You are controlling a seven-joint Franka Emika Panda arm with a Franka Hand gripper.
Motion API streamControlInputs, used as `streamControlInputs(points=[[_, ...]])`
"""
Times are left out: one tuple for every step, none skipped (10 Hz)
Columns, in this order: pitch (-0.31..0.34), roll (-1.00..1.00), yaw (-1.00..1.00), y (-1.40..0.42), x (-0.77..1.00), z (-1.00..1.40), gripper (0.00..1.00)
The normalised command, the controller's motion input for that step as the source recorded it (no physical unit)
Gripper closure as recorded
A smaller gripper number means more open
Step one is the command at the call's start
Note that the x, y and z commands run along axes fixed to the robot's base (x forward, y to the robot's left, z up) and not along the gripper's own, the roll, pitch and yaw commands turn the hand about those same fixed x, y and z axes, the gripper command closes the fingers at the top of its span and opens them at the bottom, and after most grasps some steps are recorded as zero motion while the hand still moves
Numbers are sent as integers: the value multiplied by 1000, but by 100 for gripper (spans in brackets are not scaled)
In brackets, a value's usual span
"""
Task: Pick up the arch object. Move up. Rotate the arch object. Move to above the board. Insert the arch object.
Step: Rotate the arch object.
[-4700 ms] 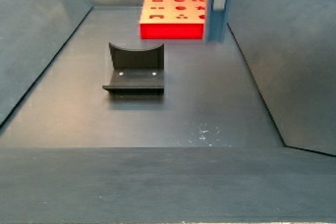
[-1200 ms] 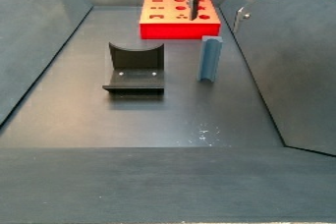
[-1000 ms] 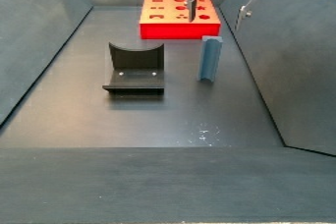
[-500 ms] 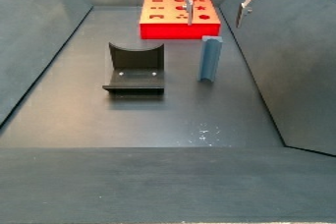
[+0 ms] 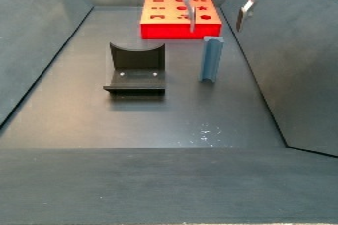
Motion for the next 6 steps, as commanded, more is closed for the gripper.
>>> streamControlInputs(points=[[-29, -29, 64, -1, 31, -965, 0], [-32, -30, 60, -3, 29, -870, 0], [-37, -32, 54, -6, 30, -674, 0], [-37, -35, 50, -9, 34, -476, 0], [-34, -37, 49, -10, 37, -332, 0], [-34, -39, 49, -9, 40, -241, 0]])
